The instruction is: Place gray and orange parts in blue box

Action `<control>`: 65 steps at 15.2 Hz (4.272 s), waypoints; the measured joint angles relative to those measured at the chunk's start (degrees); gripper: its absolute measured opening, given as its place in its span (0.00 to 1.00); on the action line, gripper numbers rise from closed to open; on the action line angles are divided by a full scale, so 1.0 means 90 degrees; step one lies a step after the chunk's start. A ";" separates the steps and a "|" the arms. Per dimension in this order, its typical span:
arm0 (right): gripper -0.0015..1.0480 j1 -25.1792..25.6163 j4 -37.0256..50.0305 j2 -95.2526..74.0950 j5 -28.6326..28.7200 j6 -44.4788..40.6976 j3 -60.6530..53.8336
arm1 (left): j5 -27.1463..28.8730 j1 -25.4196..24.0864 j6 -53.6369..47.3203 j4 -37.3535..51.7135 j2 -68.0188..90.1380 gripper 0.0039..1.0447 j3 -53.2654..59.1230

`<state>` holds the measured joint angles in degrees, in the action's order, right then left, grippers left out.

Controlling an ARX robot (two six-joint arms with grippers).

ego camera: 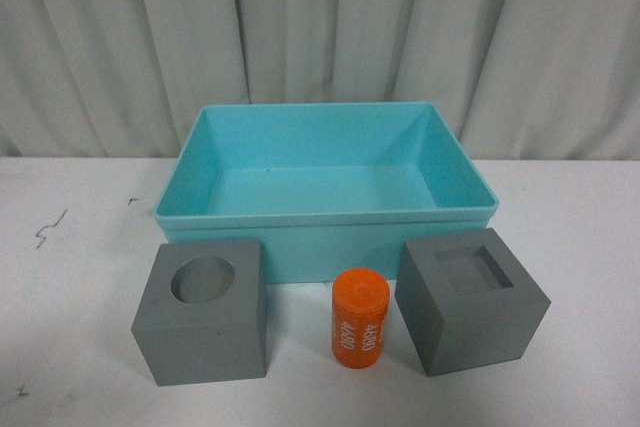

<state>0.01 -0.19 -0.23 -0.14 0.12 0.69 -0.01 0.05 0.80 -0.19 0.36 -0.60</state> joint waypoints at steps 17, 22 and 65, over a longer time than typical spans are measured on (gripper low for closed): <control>0.94 0.0000 0.0000 0.0000 0.0000 0.0000 0.0000 | 0.0000 0.0000 0.0000 0.0000 -0.0002 0.94 0.0000; 0.94 0.0000 0.0000 0.0000 0.0002 0.0000 0.0000 | 0.0000 0.0000 0.0000 0.0000 0.0000 0.94 0.0000; 0.94 -0.0668 0.0068 -1.2019 0.1792 0.1003 0.6079 | 0.0000 0.0000 0.0000 0.0000 0.0000 0.94 0.0000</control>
<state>-6.00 0.43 -108.40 15.99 9.15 55.40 -0.01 0.05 0.80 -0.19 0.36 -0.60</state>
